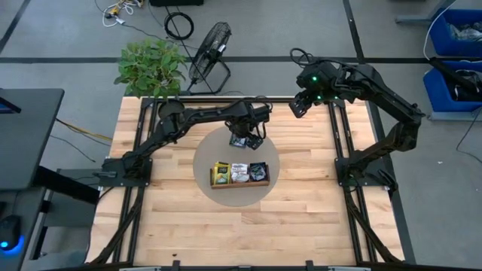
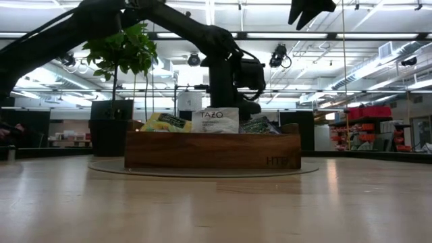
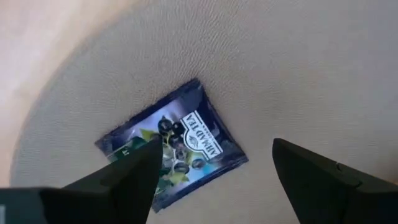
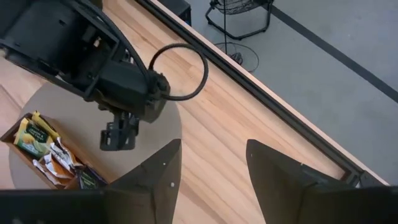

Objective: Pick & Place Tea
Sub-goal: Put the violet tea bag into the right section of the wooden organizer

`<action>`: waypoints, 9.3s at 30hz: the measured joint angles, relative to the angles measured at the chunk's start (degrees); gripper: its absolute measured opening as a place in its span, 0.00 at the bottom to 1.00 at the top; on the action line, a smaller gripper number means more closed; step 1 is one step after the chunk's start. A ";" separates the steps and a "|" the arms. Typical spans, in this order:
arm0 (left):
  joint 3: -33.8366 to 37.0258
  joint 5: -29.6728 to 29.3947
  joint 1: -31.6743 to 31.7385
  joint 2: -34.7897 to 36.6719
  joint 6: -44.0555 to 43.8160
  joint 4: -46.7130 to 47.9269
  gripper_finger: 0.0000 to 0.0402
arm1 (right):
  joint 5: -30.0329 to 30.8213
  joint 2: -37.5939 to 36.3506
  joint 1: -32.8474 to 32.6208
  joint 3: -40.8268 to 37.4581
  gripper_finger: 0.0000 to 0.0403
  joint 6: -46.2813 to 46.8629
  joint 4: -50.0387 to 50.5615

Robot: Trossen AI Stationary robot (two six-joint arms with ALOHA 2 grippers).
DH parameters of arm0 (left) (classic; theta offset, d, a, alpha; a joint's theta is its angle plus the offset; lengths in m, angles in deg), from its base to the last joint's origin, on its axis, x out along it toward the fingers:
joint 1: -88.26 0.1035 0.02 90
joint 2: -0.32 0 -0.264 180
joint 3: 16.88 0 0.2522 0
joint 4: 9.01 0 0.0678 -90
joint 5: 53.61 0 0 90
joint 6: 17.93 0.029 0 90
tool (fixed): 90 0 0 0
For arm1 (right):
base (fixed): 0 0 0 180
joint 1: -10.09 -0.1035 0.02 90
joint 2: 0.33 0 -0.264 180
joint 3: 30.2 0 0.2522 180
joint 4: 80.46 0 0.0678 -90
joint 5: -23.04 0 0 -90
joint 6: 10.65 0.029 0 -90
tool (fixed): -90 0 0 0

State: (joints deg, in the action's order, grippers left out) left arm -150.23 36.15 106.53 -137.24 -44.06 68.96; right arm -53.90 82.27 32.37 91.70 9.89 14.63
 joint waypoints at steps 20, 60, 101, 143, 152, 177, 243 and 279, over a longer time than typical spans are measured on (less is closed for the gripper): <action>0.00 0.52 0.16 -2.90 -0.22 -0.70 0.70 | -0.20 0.02 0.00 0.00 0.47 -1.51 -0.42; -0.09 -0.72 0.04 2.31 4.49 1.76 0.11 | -0.06 0.02 0.02 0.00 0.47 -3.05 -0.75; 0.04 -24.91 -14.57 31.11 50.09 -15.23 0.11 | -35.29 0.38 10.99 0.00 0.47 3.07 -21.45; 0.04 -22.92 -13.19 30.87 50.73 -17.73 0.11 | -30.70 8.15 2.95 -0.04 0.18 7.47 -26.49; 0.04 -23.01 -13.19 30.92 49.09 -17.61 0.12 | -30.10 8.15 2.95 -0.04 0.01 4.76 -26.49; 0.04 -22.55 -15.05 31.97 28.06 -10.71 0.48 | -24.98 4.64 6.54 0.00 0.00 -2.33 -22.71; 62.90 3.06 -9.70 63.30 4.22 -97.14 0.52 | -39.01 -7.15 -7.03 -30.29 0.00 -0.04 -76.50; 62.84 3.00 -9.89 63.26 6.09 -87.53 0.01 | -37.23 -10.81 -5.68 -27.02 0.42 -5.06 -62.48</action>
State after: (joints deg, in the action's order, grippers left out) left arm -87.39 39.15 96.64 -73.98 -37.96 -18.57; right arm -91.14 71.46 26.69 64.68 4.83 -47.85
